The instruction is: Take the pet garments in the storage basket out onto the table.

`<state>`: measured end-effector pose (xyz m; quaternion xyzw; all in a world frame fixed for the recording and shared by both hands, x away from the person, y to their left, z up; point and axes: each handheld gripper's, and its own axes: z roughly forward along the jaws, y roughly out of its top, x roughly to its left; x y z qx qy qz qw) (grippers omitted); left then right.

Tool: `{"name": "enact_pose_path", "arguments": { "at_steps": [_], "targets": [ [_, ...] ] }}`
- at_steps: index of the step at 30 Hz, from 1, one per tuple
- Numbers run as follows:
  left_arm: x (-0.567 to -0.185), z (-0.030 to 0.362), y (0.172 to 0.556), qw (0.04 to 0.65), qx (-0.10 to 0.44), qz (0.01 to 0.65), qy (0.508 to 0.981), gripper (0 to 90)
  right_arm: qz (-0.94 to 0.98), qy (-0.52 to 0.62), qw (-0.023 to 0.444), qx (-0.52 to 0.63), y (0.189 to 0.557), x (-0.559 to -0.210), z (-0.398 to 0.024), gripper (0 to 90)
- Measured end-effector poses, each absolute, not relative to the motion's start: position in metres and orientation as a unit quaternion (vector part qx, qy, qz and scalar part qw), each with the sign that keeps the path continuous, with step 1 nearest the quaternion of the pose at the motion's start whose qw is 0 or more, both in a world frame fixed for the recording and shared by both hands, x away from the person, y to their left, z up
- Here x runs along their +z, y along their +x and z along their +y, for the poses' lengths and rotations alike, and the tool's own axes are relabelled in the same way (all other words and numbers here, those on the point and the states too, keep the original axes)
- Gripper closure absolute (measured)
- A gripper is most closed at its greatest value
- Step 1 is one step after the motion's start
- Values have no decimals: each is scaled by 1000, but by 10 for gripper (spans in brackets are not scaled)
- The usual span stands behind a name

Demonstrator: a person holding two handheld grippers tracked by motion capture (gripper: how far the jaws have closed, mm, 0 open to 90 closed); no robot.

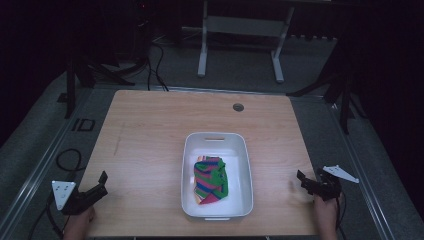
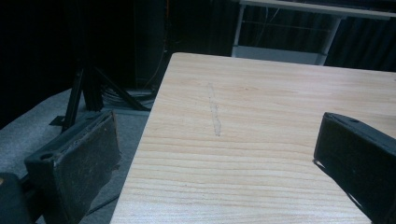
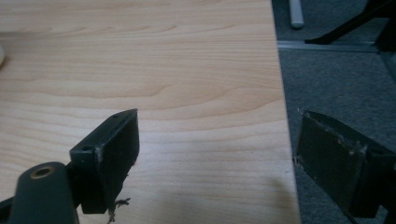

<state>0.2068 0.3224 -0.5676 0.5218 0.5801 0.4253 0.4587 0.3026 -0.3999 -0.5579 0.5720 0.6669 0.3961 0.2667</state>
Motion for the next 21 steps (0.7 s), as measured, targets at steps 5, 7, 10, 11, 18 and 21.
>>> {"name": "enact_pose_path", "arguments": {
  "at_steps": [5, 7, 10, 11, 18, 21],
  "targets": [
    [-568, 322, 207, 459, 425, 580, 523, 9, 675, 568, 277, 381, 303, -558, -397, 135],
    [-568, 322, 207, 459, 425, 579, 523, 9, 685, 562, 281, 369, 304, -558, -394, 135],
    [-568, 322, 207, 460, 424, 580, 523, 9, 692, 561, 273, 365, 306, -559, -394, 135],
    [-568, 322, 207, 460, 424, 580, 523, 9, 692, 561, 273, 365, 306, -559, -394, 135],
    [-568, 322, 207, 459, 424, 580, 522, 9, 730, 526, 233, 369, 309, -559, -401, 134],
    [-568, 322, 207, 459, 424, 580, 522, 9, 744, 507, 190, 392, 312, -560, -406, 135]
  ]
}}
